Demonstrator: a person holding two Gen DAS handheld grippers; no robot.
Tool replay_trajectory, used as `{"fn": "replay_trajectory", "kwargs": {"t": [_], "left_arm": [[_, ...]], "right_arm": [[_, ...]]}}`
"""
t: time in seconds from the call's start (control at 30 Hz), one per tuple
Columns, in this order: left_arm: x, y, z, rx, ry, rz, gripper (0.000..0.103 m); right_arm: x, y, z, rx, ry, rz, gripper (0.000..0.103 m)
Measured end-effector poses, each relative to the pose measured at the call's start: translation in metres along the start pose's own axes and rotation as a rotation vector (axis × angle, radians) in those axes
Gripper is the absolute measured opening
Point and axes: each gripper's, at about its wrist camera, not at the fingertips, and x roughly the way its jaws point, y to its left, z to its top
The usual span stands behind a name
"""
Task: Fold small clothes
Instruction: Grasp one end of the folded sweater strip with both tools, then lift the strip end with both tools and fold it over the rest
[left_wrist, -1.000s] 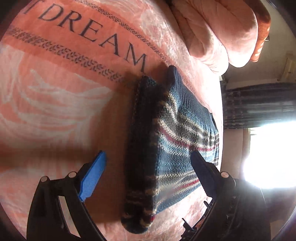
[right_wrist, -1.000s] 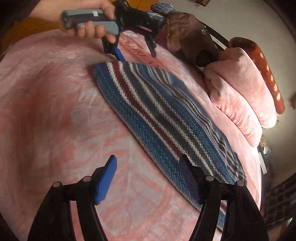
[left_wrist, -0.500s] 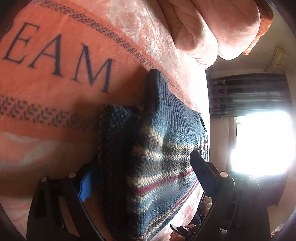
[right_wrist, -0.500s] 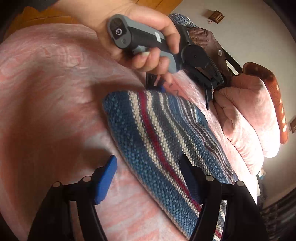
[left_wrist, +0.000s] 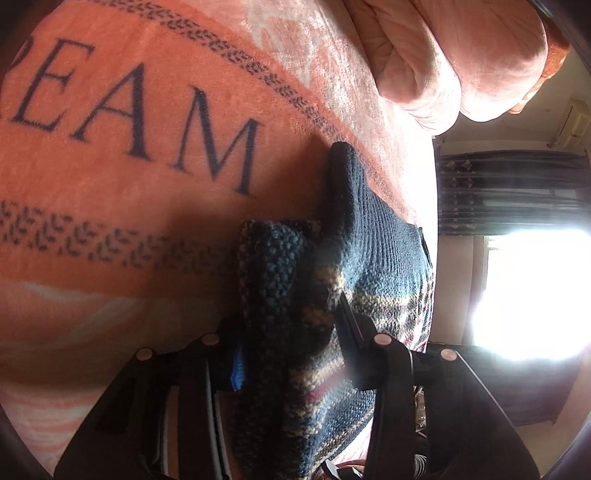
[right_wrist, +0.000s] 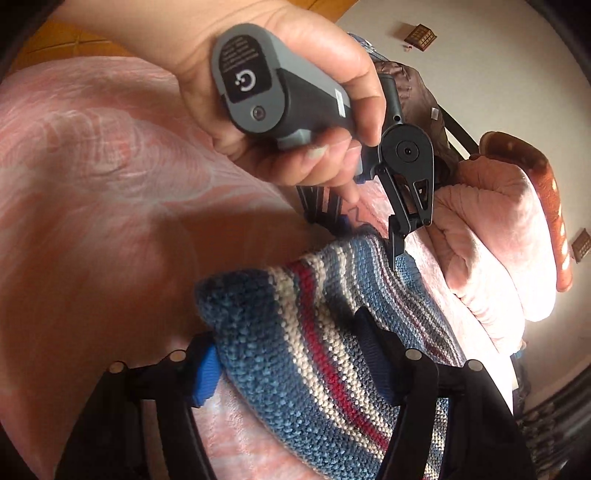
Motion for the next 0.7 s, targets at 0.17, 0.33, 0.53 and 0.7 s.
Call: {"fn": "replay_trajectory", "kwargs": {"t": [0.17, 0.33, 0.53, 0.7], "left_arm": [[0.001, -0.003, 0.004, -0.004, 0.005, 0.012, 0.029], [0.003, -0.007, 0.008, 0.002, 0.011, 0.03, 0.026], [0.004, -0.012, 0.01, 0.003, 0.014, 0.052, 0.024], [0.003, -0.02, 0.011, 0.007, 0.012, 0.071, 0.023]], "right_arm": [[0.002, -0.001, 0.004, 0.041, 0.02, 0.01, 0.042], [-0.003, -0.005, 0.007, 0.066, 0.022, 0.026, 0.029], [-0.007, -0.012, 0.008, 0.101, 0.024, 0.046, 0.025], [-0.011, -0.019, 0.01, 0.123, 0.024, 0.055, 0.023]]}}
